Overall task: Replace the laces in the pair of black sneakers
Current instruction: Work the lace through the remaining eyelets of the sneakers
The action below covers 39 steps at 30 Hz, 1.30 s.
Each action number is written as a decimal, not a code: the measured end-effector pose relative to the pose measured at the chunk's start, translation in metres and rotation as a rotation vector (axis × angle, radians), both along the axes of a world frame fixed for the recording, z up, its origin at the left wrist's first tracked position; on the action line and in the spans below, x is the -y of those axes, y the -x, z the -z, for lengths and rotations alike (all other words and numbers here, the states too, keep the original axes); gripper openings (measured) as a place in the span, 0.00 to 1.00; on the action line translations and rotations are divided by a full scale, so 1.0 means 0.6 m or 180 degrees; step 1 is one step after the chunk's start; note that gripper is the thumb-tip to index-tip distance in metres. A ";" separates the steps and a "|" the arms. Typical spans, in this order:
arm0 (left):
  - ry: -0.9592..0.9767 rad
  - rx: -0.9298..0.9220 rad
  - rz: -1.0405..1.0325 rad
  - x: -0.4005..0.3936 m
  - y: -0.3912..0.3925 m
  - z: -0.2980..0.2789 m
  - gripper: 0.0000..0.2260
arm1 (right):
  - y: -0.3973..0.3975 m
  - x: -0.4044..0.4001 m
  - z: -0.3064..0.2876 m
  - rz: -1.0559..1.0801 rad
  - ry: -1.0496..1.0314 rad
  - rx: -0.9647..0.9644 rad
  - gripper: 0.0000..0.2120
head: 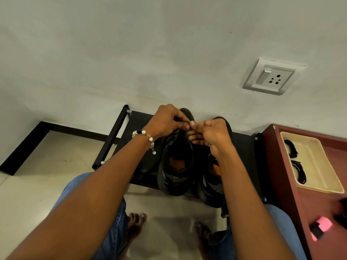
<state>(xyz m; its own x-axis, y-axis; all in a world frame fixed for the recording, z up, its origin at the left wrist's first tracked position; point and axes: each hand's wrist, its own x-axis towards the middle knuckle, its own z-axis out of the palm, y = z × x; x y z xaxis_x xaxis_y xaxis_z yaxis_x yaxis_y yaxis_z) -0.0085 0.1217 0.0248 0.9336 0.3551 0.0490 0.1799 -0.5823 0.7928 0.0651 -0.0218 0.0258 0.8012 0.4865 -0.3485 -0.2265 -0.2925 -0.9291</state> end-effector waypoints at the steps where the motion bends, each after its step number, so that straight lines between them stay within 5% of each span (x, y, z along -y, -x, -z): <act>1: -0.0079 -0.0025 -0.0065 0.001 -0.001 0.001 0.06 | 0.000 0.001 0.000 -0.0042 0.0060 -0.0040 0.09; 9: -0.0458 -0.0962 -0.0125 0.018 -0.008 0.034 0.09 | 0.010 0.004 0.014 -0.1009 0.1538 0.0632 0.14; 24: -0.0957 -0.1094 -0.0244 0.045 -0.018 0.054 0.06 | 0.006 0.008 0.022 -0.0918 0.1688 0.0989 0.08; 39: 0.0538 -0.0789 -0.0999 0.060 -0.013 0.077 0.05 | 0.001 0.017 0.010 -0.1170 0.1486 0.0601 0.09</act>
